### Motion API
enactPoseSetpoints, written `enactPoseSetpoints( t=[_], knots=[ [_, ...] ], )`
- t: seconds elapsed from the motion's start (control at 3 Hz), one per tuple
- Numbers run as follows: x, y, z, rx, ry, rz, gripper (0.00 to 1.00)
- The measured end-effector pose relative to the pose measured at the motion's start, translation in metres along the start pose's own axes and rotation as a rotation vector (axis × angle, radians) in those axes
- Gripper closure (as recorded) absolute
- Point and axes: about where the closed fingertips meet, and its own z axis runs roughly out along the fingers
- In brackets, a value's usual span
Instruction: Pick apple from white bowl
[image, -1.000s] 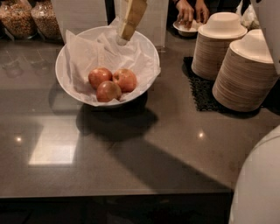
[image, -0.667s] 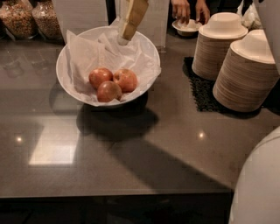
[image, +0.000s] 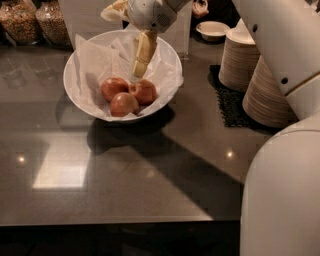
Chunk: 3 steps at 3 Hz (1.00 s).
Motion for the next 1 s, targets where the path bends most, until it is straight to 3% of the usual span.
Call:
enactPoseSetpoints(
  t=[0.33, 0.67, 1.0],
  knots=[
    [0.000, 0.000, 0.000, 0.000, 0.000, 0.000, 0.00],
    [0.012, -0.001, 0.014, -0.055, 0.033, 0.044, 0.00],
    [0.061, 0.009, 0.064, -0.157, 0.048, 0.257, 0.00]
  ],
)
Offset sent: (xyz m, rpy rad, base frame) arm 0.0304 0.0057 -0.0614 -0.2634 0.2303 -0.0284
